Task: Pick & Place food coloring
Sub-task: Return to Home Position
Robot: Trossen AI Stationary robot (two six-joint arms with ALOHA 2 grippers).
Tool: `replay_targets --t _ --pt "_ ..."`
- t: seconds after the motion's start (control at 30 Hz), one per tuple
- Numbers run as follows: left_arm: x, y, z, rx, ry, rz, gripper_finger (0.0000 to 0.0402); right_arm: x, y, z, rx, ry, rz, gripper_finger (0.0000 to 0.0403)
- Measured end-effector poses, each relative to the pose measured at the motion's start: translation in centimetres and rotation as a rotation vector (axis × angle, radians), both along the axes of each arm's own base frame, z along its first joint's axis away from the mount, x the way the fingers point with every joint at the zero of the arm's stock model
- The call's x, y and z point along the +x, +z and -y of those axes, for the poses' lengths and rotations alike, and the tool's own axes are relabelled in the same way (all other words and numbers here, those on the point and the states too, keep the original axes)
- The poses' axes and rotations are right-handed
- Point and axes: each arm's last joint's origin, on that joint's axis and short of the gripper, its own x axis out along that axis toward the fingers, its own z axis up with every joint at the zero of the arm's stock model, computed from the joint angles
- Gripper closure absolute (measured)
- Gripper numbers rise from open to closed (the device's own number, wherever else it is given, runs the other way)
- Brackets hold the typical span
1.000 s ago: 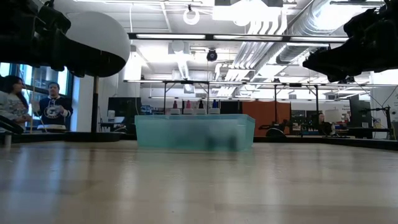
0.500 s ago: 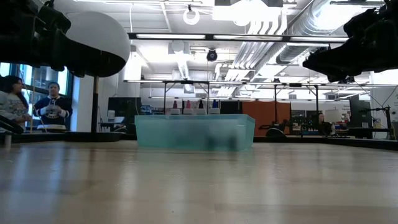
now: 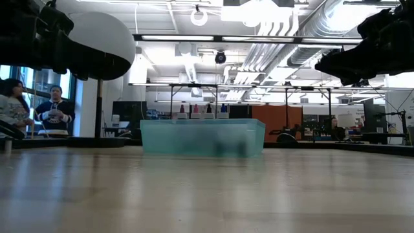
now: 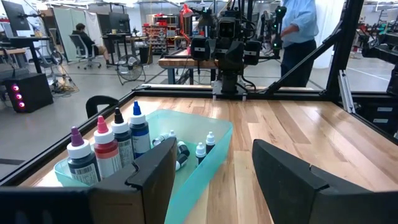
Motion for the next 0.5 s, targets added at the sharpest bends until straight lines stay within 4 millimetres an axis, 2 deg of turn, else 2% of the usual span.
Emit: replay_targets --t 0.5 --pt "0.0 0.0 0.0 0.0 0.0 0.0 0.0192 0.0 0.0 0.0 0.0 0.0 0.0 0.0253"
